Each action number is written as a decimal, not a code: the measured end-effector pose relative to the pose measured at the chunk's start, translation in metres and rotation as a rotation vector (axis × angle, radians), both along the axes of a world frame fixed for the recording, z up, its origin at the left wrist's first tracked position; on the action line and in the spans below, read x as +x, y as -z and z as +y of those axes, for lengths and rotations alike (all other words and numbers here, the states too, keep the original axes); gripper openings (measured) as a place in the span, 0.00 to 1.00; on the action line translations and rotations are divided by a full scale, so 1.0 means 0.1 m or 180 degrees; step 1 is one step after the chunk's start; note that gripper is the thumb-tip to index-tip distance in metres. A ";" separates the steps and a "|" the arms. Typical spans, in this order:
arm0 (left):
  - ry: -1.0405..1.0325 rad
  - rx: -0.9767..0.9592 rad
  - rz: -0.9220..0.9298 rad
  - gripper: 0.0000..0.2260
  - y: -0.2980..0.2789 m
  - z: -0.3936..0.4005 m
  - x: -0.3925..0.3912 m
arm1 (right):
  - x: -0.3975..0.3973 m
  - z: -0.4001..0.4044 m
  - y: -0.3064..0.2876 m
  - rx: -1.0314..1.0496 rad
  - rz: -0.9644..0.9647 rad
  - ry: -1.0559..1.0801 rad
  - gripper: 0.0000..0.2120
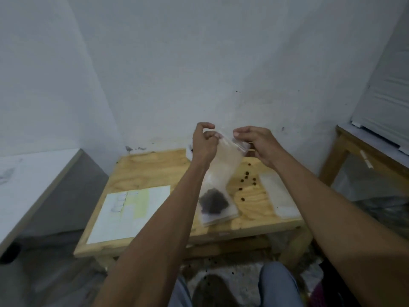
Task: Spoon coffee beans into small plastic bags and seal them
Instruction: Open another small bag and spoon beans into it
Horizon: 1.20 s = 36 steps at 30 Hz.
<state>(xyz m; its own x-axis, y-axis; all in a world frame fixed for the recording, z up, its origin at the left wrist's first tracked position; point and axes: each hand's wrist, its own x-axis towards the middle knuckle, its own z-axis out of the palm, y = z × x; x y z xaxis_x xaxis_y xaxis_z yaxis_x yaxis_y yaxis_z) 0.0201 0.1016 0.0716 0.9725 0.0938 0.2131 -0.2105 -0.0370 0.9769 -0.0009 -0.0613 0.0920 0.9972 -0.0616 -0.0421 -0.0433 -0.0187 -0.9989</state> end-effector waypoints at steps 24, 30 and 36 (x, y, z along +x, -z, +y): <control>0.0034 -0.0367 0.0047 0.06 -0.03 0.67 -0.04 | 0.15 0.81 0.01 -0.0322 -0.0234 0.0038 0.07; -0.0243 -0.0049 0.0119 0.06 -0.01 0.60 -0.02 | 0.13 0.90 0.05 -0.1480 -0.0991 0.0250 0.11; -0.0387 -0.0019 0.0073 0.08 0.06 0.60 0.02 | 0.11 0.91 0.01 -0.2276 -0.1180 -0.0047 0.10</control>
